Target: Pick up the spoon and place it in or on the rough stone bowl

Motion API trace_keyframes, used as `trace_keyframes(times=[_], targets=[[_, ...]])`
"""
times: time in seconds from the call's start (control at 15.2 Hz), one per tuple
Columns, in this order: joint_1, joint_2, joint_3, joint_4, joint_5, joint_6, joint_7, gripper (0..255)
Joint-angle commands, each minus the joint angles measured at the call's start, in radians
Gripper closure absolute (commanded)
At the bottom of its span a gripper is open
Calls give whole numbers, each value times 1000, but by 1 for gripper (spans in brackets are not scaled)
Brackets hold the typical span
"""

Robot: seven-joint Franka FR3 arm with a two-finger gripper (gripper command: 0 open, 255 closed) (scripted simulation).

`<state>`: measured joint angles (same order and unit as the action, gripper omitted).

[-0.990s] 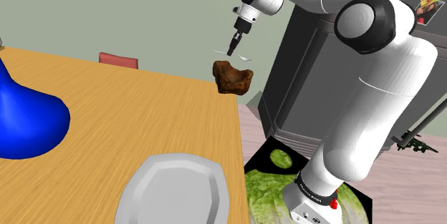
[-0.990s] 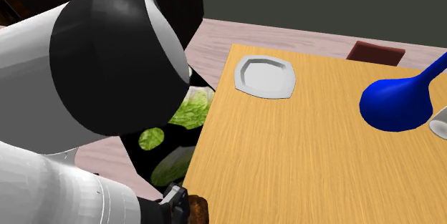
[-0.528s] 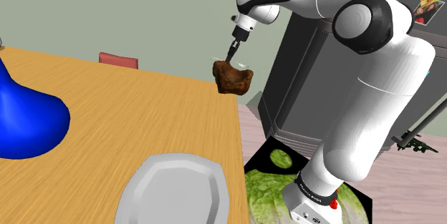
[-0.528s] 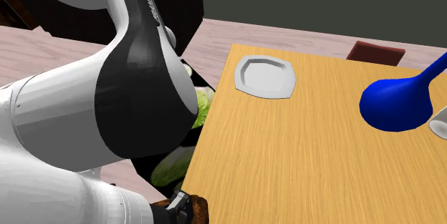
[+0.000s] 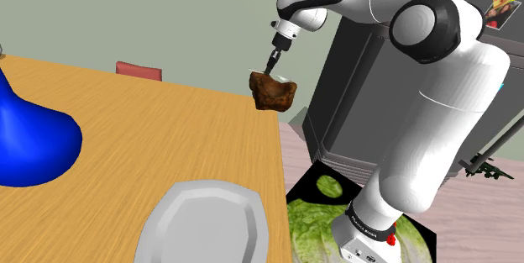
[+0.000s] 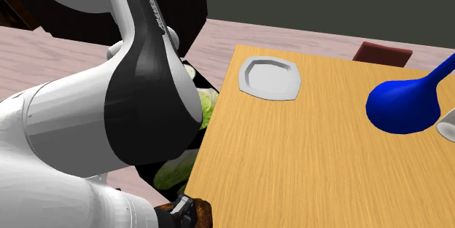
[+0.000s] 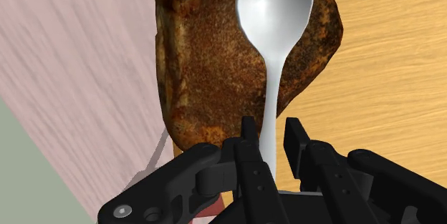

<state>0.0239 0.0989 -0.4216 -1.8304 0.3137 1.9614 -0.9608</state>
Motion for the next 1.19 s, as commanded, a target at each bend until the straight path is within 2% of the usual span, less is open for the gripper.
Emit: trace_keyframes(times=[0.0, 0.33, 0.59, 1.12], targets=[[0, 0, 0, 0, 0, 0, 0, 0], [0, 0, 0, 0, 0, 0, 0, 0], [-13, -23, -13, 95, -20, -117, 14, 0], [-13, -23, -13, 95, -20, -117, 14, 0]])
